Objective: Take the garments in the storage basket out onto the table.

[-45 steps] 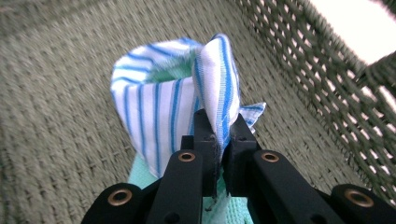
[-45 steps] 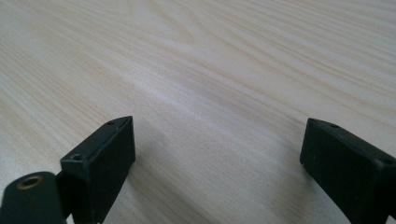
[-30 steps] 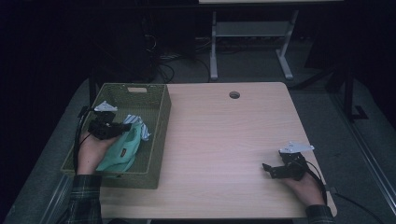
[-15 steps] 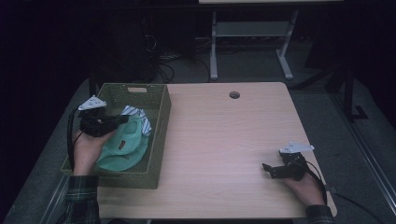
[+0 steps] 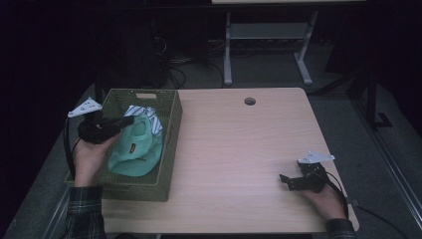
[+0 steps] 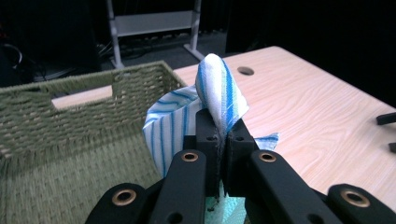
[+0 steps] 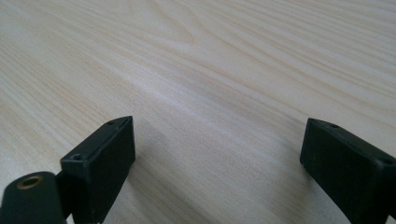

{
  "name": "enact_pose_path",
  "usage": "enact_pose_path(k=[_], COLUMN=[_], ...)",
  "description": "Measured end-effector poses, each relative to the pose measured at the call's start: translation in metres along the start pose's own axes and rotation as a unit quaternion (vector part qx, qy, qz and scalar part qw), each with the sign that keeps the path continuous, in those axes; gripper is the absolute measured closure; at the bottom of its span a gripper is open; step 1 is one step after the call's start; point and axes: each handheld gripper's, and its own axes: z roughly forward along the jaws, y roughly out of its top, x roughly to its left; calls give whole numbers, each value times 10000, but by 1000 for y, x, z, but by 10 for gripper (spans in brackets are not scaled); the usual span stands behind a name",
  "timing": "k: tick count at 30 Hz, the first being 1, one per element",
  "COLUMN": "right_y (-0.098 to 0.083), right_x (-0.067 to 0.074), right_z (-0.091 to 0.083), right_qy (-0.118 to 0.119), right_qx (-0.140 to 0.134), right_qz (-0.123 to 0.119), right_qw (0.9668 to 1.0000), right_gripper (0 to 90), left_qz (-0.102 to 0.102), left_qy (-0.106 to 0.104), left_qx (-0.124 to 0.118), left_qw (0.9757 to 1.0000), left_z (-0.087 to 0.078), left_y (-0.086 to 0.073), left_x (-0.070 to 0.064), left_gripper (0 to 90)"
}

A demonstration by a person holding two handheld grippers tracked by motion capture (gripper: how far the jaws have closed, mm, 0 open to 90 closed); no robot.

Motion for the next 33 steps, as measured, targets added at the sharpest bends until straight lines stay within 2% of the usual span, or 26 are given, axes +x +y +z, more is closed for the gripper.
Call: enact_pose_path(k=[8,12,19,33], right_y=[0,0,0,0], right_x=[0,0,0,0], right_z=[0,0,0,0], right_qy=[0,1,0,1], right_qx=[0,2,2,3], right_qz=[-1,0,-8,-10], right_qw=[10000,10000,10000,10000], right_gripper=[99,99,99,99], left_qz=[28,140,218,444], left_qy=[-205,-233,-225,-384], left_qx=[-272,-343,-524,-777], left_qw=[9994,9990,9981,9952], left_z=[-9,-12,-18,-24], left_y=[14,24,37,70], left_x=[-7,-12,-19,-39], left_gripper=[868,868,869,870])
